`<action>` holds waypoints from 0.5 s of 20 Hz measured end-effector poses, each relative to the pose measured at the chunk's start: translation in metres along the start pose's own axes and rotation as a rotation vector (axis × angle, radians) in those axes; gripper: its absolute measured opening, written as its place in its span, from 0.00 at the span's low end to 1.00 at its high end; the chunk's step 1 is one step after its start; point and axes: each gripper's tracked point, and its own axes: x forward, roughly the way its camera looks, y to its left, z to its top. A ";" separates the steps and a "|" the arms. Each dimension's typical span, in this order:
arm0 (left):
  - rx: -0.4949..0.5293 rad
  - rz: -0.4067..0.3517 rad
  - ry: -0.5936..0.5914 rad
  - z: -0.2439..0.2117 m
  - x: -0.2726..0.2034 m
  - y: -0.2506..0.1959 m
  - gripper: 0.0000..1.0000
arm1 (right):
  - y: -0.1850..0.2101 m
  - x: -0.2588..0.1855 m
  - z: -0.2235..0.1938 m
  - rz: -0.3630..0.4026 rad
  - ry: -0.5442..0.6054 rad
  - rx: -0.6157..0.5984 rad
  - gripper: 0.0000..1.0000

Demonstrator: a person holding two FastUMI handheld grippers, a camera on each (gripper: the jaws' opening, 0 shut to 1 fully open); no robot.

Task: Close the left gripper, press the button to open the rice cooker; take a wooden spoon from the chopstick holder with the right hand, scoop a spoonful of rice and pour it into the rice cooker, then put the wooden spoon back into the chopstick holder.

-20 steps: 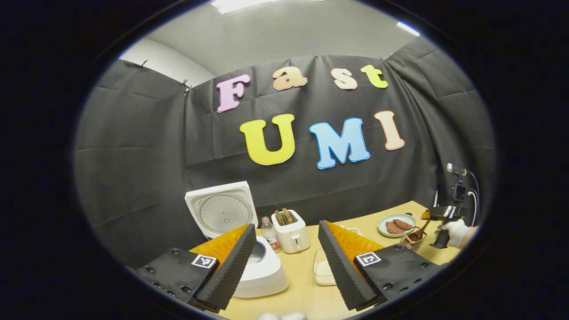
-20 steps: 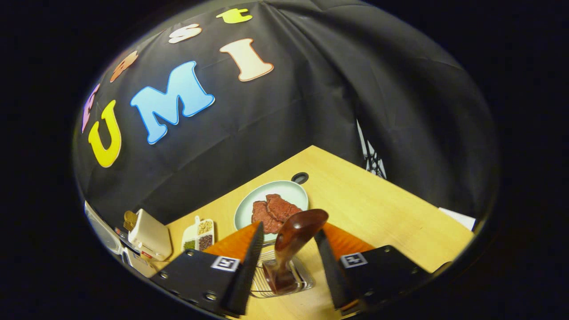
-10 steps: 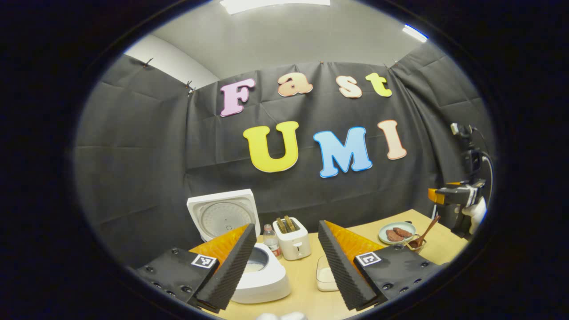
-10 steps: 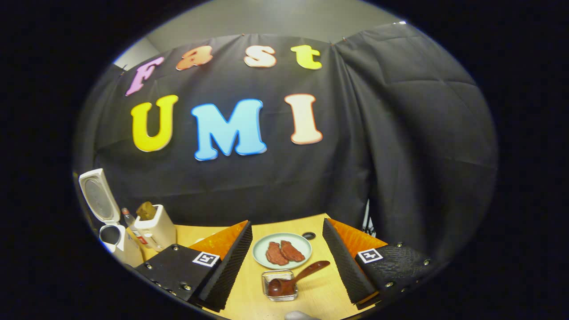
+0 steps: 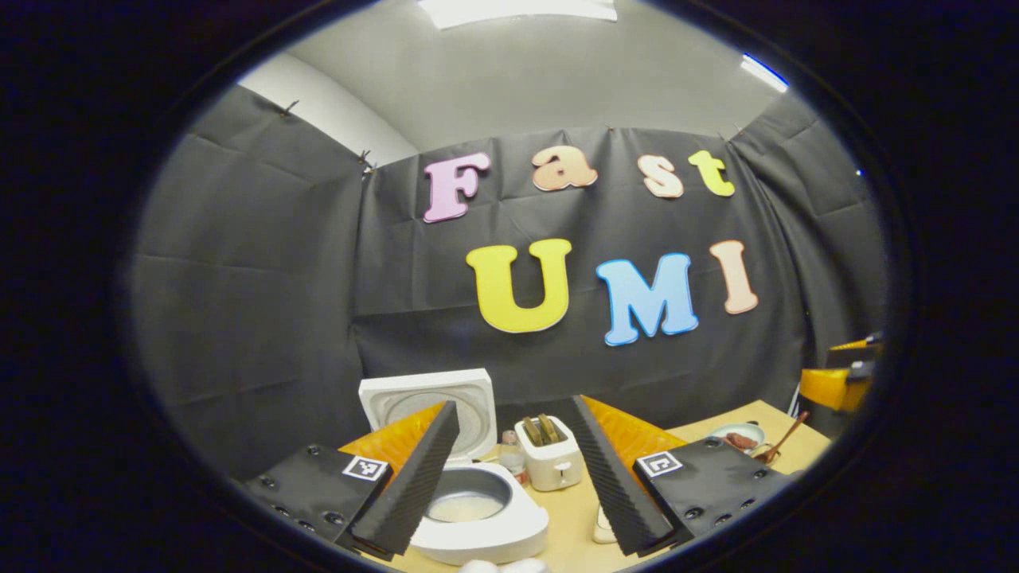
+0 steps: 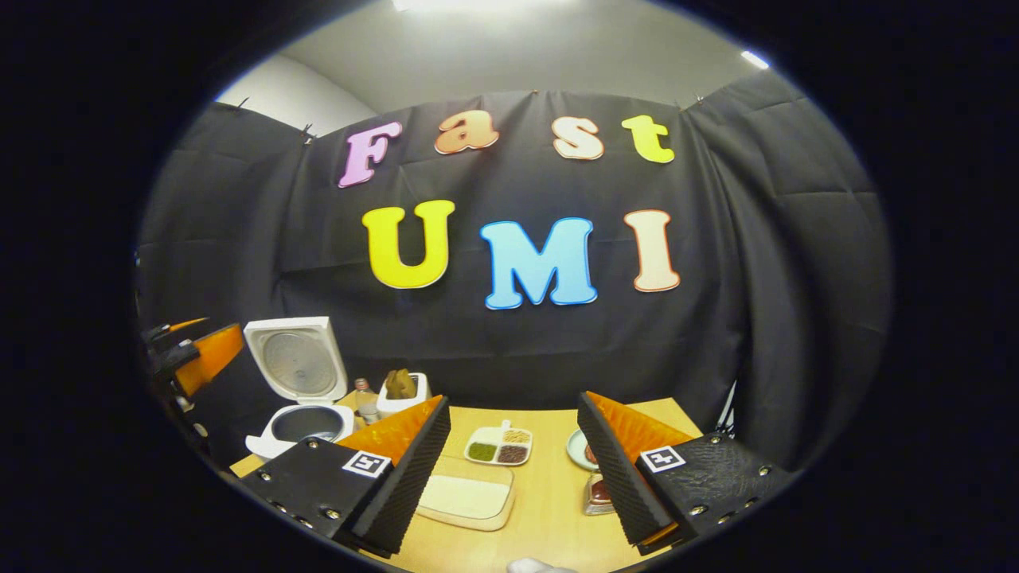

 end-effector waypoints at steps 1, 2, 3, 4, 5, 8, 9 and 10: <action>-0.017 0.011 -0.002 0.004 0.008 0.008 1.00 | 0.003 -0.006 -0.004 0.000 0.007 -0.011 0.98; -0.034 0.025 0.000 0.007 0.016 0.016 1.00 | 0.006 -0.008 -0.004 0.001 0.008 -0.015 0.98; -0.046 0.041 -0.006 0.012 0.024 0.026 1.00 | 0.009 -0.009 -0.002 0.000 0.007 -0.010 0.97; -0.052 0.059 -0.011 0.015 0.031 0.037 0.99 | 0.010 -0.011 0.000 -0.006 0.004 -0.004 0.97; -0.050 0.073 -0.017 0.018 0.038 0.045 1.00 | 0.010 -0.014 0.001 -0.014 0.006 0.006 0.97; -0.033 0.109 -0.041 0.033 0.064 0.071 1.00 | 0.009 -0.016 0.009 -0.038 -0.007 0.032 0.97; -0.038 0.120 -0.054 0.039 0.076 0.079 1.00 | 0.009 -0.016 0.010 -0.046 -0.006 0.029 0.96; -0.040 0.130 -0.050 0.043 0.089 0.087 0.99 | 0.009 -0.016 0.010 -0.052 -0.001 0.023 0.97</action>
